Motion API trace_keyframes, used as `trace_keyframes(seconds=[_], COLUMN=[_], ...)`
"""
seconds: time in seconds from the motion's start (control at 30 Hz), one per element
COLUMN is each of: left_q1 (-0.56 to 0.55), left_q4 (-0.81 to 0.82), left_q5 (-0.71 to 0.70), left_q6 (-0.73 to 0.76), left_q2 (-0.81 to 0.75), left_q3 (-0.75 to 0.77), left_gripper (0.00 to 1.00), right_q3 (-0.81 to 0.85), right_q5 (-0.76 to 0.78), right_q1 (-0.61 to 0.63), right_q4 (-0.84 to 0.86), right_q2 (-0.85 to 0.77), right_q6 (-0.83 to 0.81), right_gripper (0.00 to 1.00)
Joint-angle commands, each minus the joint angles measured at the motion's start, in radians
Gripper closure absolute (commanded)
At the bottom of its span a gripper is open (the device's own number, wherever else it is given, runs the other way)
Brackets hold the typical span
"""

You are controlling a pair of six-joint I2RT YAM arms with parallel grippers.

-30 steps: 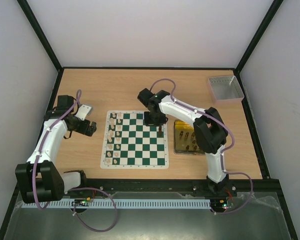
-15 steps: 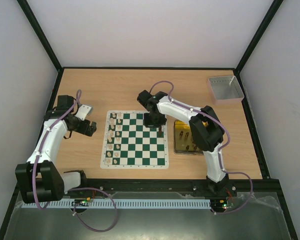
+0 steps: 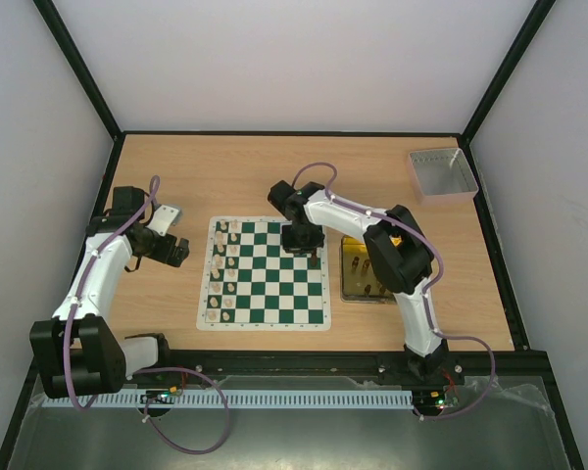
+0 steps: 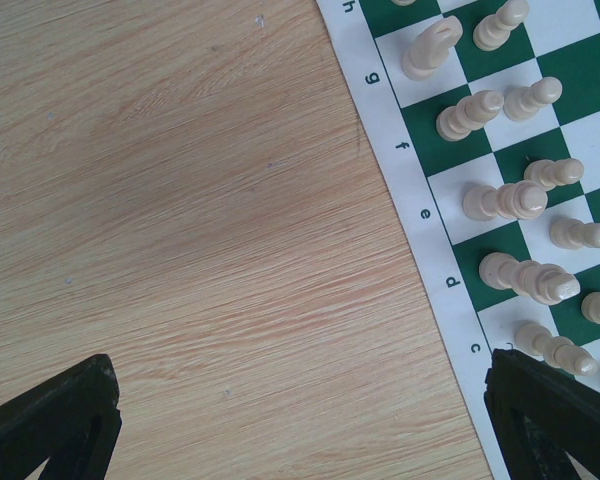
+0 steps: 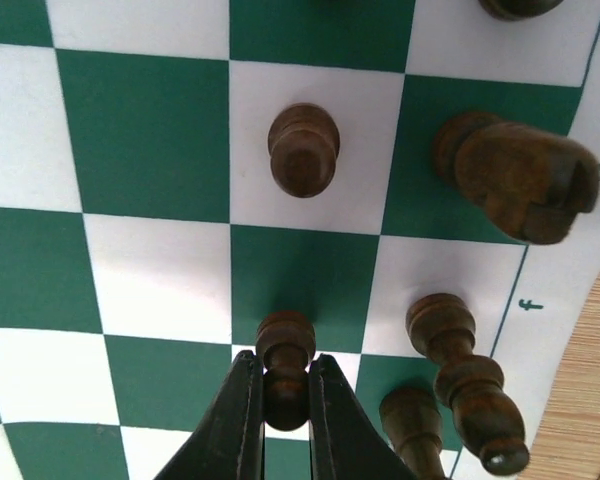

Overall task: Set up the chess pieces on the board
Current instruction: Place the chess piece on the chessboard.

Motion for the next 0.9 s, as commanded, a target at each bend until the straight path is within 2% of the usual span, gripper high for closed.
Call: trace_keyframes(seconds=[0.0,0.87], left_q1=[-0.001,-0.001], left_q4=[-0.009,-0.011], left_q5=[0.005,0.011], left_q6=[0.002,0.006], left_q2=[0.001,0.014], left_q3=[-0.017,-0.016], left_gripper=[0.01,0.01], right_q3=[0.021,0.024], right_q5=[0.020,0.028], right_q1=[-0.003,-0.027], right_q4=[0.002,0.005], right_q2=[0.017,0.029], right_q6=[-0.010,-0.011], right_gripper=[0.96,0.95])
